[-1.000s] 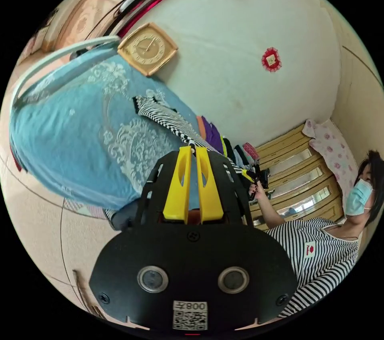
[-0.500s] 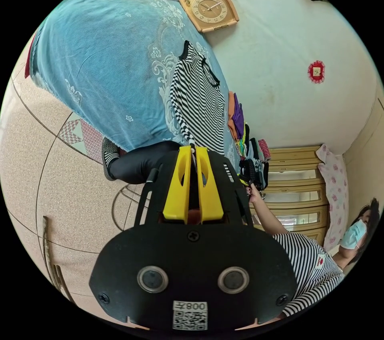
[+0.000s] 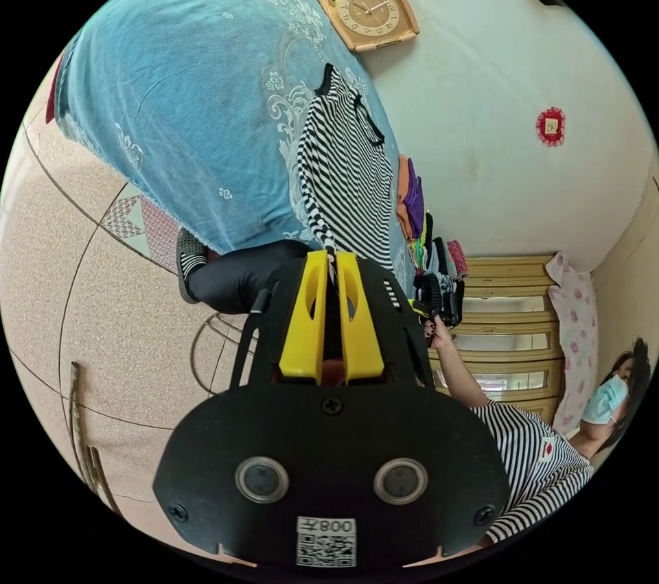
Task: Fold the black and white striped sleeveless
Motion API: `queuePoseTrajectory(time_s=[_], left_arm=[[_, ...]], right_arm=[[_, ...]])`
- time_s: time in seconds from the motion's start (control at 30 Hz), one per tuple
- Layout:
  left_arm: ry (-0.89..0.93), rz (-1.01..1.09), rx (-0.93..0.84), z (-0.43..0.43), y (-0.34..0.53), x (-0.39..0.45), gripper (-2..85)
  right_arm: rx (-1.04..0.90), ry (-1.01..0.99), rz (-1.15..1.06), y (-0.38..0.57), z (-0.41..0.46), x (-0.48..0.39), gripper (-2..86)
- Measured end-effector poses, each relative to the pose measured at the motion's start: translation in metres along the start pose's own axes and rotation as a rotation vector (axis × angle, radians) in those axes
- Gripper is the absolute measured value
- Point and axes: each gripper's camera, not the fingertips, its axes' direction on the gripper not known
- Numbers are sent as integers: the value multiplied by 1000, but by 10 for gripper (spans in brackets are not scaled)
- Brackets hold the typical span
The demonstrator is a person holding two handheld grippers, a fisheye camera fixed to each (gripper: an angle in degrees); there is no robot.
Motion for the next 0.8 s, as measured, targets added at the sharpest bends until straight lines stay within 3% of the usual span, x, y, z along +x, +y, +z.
queuePoseTrajectory(time_s=[0.3,0.5,0.8], left_arm=[[-36,-84,105,6,-40,-20,45],[-148,85,128,40,-132,22,46],[-315,344,31,185,-314,101,39]], right_arm=[[30,-134,47,-2,-4,55,13],[299,-169,59,-21,-39,73,16],[352,61,-185,-207,27,-29,6]])
